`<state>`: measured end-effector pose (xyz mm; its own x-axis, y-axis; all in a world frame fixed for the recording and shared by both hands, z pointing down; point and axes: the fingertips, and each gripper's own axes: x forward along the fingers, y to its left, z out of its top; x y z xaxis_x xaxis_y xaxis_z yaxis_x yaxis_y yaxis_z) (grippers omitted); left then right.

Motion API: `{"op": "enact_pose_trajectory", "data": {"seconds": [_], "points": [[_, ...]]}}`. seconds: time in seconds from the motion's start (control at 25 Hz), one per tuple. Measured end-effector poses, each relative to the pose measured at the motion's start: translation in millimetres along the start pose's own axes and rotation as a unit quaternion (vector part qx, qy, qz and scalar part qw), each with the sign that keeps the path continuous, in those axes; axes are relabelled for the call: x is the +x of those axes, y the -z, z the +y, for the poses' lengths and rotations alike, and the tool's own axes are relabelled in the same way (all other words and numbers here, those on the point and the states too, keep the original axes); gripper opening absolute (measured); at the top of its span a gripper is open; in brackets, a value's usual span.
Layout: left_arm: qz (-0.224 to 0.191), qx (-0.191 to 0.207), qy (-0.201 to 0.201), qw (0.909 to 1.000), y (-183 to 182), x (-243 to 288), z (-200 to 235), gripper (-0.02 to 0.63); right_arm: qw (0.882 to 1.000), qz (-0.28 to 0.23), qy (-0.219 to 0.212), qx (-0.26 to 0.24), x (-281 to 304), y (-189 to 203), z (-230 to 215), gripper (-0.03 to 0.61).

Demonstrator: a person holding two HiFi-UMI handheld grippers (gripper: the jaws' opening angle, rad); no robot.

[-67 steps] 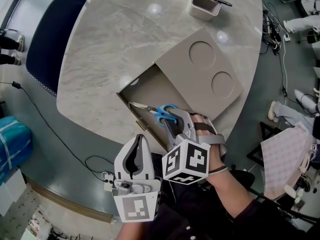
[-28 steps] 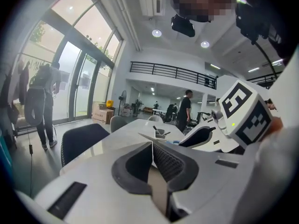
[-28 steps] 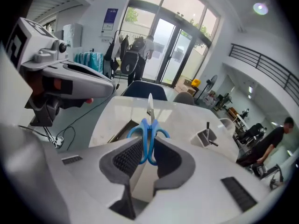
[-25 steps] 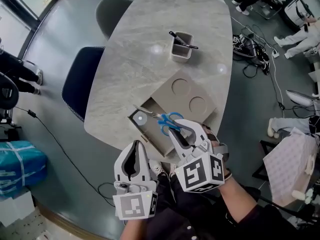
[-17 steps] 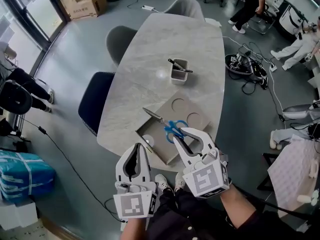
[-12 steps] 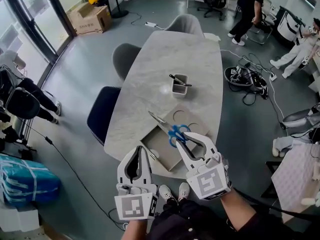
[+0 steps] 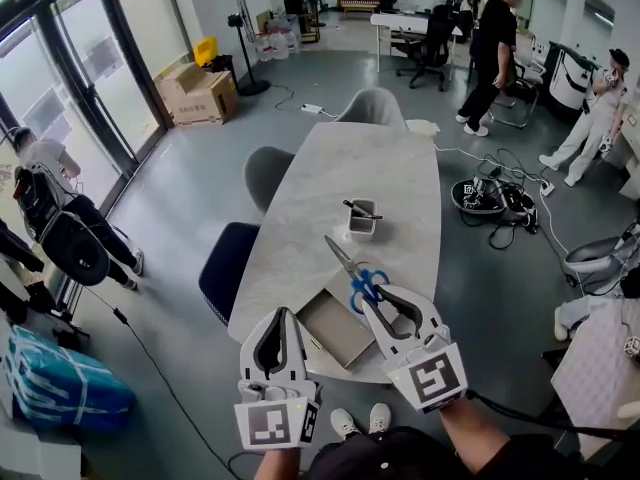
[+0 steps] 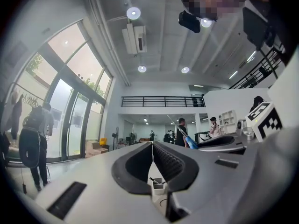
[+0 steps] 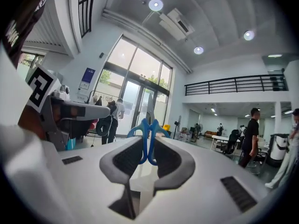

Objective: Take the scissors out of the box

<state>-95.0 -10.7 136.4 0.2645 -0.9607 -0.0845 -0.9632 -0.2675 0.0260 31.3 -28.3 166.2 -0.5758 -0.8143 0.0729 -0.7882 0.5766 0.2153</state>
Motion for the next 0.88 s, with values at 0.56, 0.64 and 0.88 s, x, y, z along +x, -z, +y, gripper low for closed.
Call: {"op": "enact_pose_trajectory", "data": {"seconds": [0.56, 0.64, 0.88], "points": [[-0.036, 0.007, 0.000, 0.9993, -23, -11, -18, 0.017, 0.995, -0.074, 0.049, 0.039, -30, -25, -23, 0.072], [-0.035, 0.008, -0.002, 0.9993, -20, -12, -21, 0.017, 0.995, -0.076, 0.049, 0.044, -33, -20, -26, 0.072], [-0.031, 0.014, -0.007, 0.9994, -15, -13, -21, 0.017, 0.994, -0.083, 0.054, 0.047, -36, -19, -29, 0.072]]}}
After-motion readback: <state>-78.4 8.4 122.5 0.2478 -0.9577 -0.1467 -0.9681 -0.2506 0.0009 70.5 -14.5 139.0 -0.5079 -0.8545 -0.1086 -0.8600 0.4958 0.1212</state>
